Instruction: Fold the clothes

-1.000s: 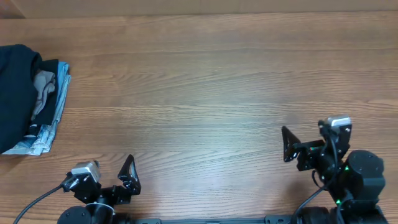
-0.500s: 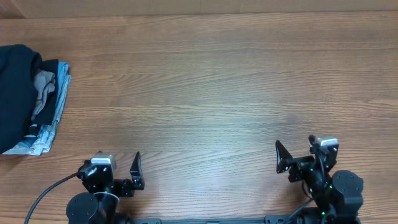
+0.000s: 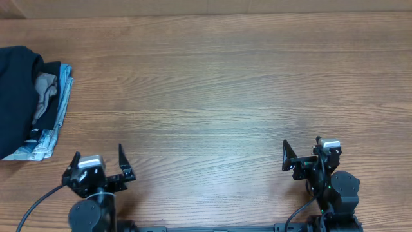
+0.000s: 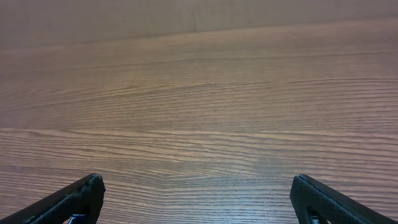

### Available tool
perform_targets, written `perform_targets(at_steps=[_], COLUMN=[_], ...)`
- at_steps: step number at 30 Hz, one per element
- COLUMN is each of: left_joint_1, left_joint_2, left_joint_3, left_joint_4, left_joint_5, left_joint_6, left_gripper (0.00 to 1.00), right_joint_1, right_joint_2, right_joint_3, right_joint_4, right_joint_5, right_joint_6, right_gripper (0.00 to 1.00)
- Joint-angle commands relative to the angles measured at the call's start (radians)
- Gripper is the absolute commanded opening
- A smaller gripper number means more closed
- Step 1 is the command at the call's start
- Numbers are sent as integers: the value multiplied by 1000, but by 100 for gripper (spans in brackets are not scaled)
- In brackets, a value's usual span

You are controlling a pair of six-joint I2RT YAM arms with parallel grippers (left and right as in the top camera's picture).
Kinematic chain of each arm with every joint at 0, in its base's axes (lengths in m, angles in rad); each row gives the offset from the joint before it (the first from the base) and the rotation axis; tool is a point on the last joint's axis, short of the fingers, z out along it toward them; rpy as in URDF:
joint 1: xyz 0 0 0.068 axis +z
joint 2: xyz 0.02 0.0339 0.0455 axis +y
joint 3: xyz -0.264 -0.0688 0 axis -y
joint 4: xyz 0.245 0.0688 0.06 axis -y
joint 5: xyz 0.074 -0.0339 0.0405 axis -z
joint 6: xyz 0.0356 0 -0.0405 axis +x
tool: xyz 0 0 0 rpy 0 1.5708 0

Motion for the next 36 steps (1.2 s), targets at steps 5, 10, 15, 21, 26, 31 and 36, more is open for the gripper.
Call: perform_targets(at_steps=[5, 10, 15, 21, 26, 31, 36], left_joint_1=[1, 1, 1, 1, 1, 1, 1], left_joint_2=[-11, -11, -11, -11, -11, -11, -11], left_joint_3=[-167, -246, -303, -303, -303, -303, -303], left_joint_4=[126, 215, 325, 325, 324, 324, 324], left_joint_5=[-23, -23, -22, -22, -22, -22, -22], left_joint_6=[-48, -48, -48, -47, -47, -47, -47], left_gripper=[100, 100, 100, 100, 100, 100, 100], right_joint_1=[5, 5, 5, 5, 5, 5, 5], right_joint_2=[-6, -6, -6, -6, -6, -6, -6], right_joint_3=[-6, -6, -6, -6, -6, -6, -6], right_joint_4=[4, 4, 4, 4, 4, 4, 4], right_joint_5=[20, 20, 20, 20, 20, 20, 20], right_joint_6=[-6, -6, -6, -7, -6, -6, -6], right_gripper=[100, 100, 100, 100, 100, 100, 100])
